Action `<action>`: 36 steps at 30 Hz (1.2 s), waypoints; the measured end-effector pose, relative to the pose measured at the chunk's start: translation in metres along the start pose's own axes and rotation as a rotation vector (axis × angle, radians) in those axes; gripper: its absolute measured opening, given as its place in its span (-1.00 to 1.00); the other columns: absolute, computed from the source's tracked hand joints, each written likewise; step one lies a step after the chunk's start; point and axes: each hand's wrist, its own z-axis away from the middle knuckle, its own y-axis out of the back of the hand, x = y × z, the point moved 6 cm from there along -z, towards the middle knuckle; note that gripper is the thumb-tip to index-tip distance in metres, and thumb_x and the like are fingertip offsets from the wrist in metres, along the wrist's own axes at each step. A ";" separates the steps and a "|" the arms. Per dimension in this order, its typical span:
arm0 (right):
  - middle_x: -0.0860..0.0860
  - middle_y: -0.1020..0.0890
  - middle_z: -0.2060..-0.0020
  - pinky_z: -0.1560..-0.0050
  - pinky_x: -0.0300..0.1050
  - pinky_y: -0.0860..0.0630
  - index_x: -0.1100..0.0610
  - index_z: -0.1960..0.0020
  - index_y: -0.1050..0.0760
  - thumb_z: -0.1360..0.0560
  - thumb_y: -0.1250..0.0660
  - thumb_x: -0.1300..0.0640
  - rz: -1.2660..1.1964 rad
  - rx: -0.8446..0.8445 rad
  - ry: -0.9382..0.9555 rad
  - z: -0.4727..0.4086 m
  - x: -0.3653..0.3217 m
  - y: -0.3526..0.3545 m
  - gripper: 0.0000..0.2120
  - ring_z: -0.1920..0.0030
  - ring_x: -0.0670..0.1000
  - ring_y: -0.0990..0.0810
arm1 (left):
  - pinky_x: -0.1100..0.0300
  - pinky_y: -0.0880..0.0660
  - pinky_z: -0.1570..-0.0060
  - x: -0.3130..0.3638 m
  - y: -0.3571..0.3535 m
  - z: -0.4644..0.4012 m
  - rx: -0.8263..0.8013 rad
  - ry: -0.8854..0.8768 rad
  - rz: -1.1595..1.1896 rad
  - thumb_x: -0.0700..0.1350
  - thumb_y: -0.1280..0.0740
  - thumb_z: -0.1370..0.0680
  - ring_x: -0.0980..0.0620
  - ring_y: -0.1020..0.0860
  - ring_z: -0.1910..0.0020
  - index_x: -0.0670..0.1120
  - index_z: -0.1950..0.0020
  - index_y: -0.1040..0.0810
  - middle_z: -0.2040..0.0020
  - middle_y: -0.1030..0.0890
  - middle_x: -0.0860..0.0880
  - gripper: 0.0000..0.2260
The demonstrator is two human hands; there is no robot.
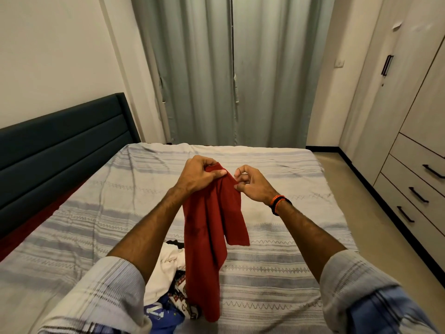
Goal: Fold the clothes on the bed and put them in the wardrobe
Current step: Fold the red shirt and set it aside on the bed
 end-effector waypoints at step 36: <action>-0.10 -0.61 0.21 0.03 -0.19 -0.39 0.08 0.07 -0.65 -0.48 -0.37 0.25 0.363 -0.014 0.003 0.013 0.019 0.001 -0.88 0.16 -0.08 -0.53 | 0.21 -0.52 0.20 -0.013 0.036 0.010 0.152 0.062 -0.069 0.08 -0.51 -0.43 0.12 -0.59 0.29 -0.05 0.19 -0.70 0.31 -0.66 0.08 -0.80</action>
